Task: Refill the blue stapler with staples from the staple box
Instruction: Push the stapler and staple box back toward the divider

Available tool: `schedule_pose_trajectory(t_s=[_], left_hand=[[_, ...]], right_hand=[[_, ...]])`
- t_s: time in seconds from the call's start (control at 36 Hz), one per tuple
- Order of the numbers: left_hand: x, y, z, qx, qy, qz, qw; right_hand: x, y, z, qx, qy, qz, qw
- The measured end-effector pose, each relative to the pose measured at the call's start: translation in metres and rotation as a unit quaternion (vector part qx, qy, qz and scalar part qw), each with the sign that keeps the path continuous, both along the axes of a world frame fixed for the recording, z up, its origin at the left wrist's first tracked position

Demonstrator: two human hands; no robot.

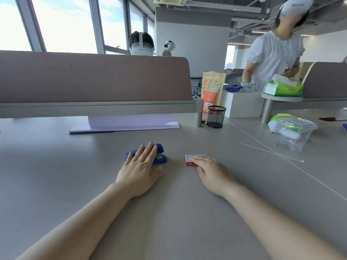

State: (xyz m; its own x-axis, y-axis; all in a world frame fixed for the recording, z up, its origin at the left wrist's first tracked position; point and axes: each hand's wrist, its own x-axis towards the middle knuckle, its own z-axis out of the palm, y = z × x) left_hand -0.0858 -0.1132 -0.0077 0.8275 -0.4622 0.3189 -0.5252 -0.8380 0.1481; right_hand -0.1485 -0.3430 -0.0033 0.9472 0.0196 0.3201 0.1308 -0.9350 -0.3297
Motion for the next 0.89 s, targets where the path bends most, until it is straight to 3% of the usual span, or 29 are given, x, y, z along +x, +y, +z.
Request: schedule_pose_trajectory(t_s=[0.56, 0.89], left_hand=[[0.159, -0.033, 0.001, -0.024, 0.032, 0.001, 0.999], [0.184, -0.036, -0.001, -0.031, 0.010, -0.005, 0.999]], right_hand=[[0.203, -0.002, -0.004, 0.035, 0.020, 0.014, 0.999], [0.226, -0.006, -0.009, 0.056, -0.014, 0.044, 0.997]])
